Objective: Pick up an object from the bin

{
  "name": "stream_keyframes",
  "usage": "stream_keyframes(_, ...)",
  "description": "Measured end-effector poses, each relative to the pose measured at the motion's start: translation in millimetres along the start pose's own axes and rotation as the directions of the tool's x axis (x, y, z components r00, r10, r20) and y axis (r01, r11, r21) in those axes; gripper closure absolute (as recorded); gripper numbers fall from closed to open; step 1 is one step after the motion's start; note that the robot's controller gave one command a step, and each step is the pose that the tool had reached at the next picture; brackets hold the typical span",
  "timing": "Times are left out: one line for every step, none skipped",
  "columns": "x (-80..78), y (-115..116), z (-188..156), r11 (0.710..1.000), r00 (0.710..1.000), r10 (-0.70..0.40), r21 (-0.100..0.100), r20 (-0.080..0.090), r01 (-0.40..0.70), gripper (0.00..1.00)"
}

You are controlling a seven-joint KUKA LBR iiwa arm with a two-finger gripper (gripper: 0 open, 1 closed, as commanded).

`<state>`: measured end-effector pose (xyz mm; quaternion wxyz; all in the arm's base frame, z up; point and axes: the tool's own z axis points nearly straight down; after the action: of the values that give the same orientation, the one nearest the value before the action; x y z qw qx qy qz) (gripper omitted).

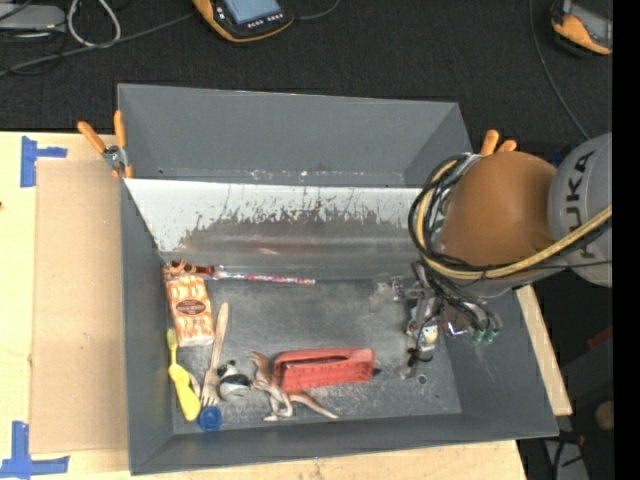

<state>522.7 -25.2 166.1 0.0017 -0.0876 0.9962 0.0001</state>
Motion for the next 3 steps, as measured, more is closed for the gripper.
stream_keyframes(-8.2, 1, 39, 1.000, 1.000, -0.022, 0.002, 0.009, 0.022, 0.00)
stream_keyframes(18.2, 49, 97, 0.991, 0.991, -0.135, 0.000, 0.006, 0.135, 0.00)
stream_keyframes(18.2, 46, 96, 0.991, 0.991, -0.130, 0.003, 0.010, 0.130, 1.00)
